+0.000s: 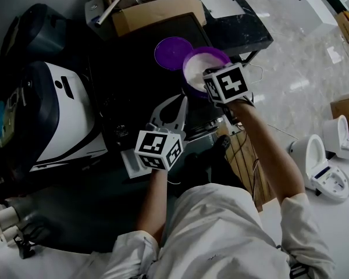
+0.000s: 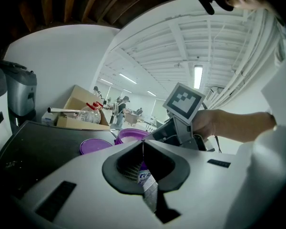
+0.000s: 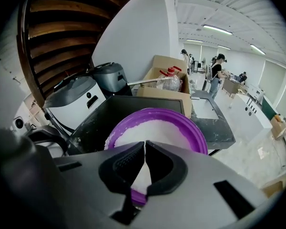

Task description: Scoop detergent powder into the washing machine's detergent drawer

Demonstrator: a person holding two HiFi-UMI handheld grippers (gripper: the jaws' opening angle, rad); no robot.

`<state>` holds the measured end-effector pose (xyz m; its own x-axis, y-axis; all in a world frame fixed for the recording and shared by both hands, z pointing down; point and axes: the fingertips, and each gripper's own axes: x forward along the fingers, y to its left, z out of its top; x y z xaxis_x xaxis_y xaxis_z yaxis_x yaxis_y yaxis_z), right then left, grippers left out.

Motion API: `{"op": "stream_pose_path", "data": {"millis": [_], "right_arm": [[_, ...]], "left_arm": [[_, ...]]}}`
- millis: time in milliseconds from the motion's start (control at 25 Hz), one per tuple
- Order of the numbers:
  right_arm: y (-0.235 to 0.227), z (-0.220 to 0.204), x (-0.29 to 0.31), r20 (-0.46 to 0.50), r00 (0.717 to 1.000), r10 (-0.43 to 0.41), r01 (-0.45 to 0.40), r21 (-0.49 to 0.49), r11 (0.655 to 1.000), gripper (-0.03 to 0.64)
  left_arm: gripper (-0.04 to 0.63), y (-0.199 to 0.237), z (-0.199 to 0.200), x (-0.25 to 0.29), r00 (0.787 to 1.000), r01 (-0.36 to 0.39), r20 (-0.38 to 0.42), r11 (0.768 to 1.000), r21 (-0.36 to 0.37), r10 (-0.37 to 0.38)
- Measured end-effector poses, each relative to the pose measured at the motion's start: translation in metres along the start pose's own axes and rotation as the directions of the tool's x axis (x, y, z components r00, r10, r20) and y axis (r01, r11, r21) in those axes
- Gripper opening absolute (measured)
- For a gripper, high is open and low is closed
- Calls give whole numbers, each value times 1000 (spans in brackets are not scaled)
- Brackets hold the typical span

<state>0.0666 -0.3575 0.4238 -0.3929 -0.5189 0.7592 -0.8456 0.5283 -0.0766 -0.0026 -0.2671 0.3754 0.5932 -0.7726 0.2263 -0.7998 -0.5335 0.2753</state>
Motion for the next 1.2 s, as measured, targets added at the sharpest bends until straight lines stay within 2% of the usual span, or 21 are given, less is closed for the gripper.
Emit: {"op": "stream_pose_path", "data": {"millis": [240, 440, 680, 1200], "right_arm": [[9, 6, 4, 6, 1000, 29, -28, -40, 999, 8], [15, -4, 5, -56, 996, 76, -76, -3, 997, 8], [27, -2, 5, -64, 990, 128, -127, 11, 992, 9], [36, -1, -1, -13, 971, 239, -232, 180, 956, 9]], "left_arm": [[20, 1, -2, -4, 1000, -6, 1, 1000, -1, 6], [20, 1, -1, -7, 1000, -9, 5, 1000, -2, 9], [20, 0, 2, -9, 1000, -9, 10, 1000, 3, 9], [20, 0, 5, -17, 1000, -14, 28, 1000, 4, 14]]}}
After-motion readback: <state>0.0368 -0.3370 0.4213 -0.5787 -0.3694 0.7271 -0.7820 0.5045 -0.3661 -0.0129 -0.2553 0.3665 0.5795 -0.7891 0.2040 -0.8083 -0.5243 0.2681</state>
